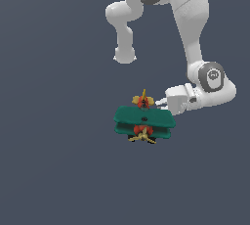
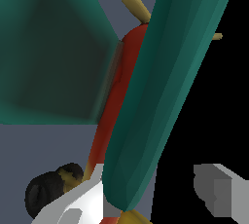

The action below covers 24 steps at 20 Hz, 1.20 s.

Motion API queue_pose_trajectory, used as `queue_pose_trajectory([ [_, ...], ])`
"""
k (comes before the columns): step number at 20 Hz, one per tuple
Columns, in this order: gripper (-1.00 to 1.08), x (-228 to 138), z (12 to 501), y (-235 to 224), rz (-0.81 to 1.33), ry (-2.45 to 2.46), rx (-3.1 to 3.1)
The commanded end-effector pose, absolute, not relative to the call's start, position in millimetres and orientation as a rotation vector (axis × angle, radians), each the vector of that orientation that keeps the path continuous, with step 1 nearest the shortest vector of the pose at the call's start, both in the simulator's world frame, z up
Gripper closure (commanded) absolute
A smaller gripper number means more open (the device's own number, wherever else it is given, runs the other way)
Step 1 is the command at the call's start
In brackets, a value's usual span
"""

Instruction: Pick up the object and move it to a goal position.

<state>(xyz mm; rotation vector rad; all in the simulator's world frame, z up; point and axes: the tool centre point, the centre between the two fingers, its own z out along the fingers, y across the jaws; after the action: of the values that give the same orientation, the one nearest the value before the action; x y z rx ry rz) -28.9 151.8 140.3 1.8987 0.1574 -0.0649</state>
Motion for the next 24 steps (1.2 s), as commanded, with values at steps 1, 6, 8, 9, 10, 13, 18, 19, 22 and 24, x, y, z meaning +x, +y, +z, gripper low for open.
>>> queue_pose_trajectory([
  [1,-0.2,-29,139,155,-0.055,0.161,1.888],
  [6,-0.2,-28,136,160,-0.028,0.162,1.856],
  [8,-0.2,-29,135,162,-0.022,0.162,1.847],
  [9,-0.2,-29,134,163,-0.019,0.162,1.843],
  [10,-0.2,-29,134,163,-0.016,0.163,1.84],
  [13,-0.2,-27,135,164,-0.004,0.162,1.834],
  [18,-0.2,-24,137,166,0.02,0.162,1.826],
  [19,-0.2,-24,137,167,0.023,0.162,1.823],
  [22,-0.2,-24,135,169,0.031,0.162,1.814],
  [24,-0.2,-24,135,170,0.036,0.163,1.808],
])
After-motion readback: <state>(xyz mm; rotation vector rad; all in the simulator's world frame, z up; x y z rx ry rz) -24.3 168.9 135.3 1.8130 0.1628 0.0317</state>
